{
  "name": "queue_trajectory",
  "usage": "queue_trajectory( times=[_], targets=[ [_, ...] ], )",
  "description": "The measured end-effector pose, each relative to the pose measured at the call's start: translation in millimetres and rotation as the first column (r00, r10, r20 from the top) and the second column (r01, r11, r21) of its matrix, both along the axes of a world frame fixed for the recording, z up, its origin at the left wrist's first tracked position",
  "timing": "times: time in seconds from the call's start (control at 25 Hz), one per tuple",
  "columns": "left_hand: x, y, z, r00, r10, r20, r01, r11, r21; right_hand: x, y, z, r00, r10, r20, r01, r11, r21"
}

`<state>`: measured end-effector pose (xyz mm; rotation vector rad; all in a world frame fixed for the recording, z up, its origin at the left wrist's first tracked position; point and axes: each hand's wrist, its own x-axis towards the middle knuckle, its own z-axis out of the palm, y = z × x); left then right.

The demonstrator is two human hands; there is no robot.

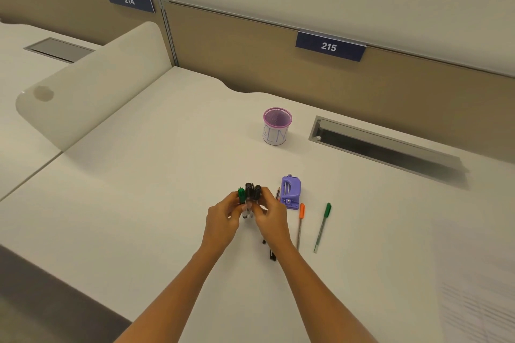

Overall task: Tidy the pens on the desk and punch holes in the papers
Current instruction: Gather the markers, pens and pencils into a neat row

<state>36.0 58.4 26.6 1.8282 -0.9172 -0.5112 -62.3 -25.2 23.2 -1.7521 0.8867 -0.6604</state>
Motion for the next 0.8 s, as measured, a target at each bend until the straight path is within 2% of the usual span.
queue_trajectory(
  times=[0.28, 0.48, 0.68, 0.8],
  targets=[
    [-5, 6, -12, 1.000, 0.014, 0.015, -0.015, 0.998, 0.057, -8, -2, -16, 0.999, 0.024, -0.030, -0.025, 1.000, -0.014],
    [6, 2, 1, 1.000, 0.008, 0.003, -0.008, 0.992, 0.123, 0, -7, -6, 0.998, 0.036, -0.051, -0.034, 0.998, 0.053],
    [49, 8, 21, 0.998, -0.033, -0.057, 0.045, 0.973, 0.226, 31, -8, 17, 0.996, 0.053, -0.074, -0.034, 0.971, 0.236],
    [88, 12, 31, 0.982, -0.022, -0.189, 0.067, 0.969, 0.237, 63, -5, 25, 0.990, 0.055, -0.133, -0.009, 0.945, 0.326]
  ],
)
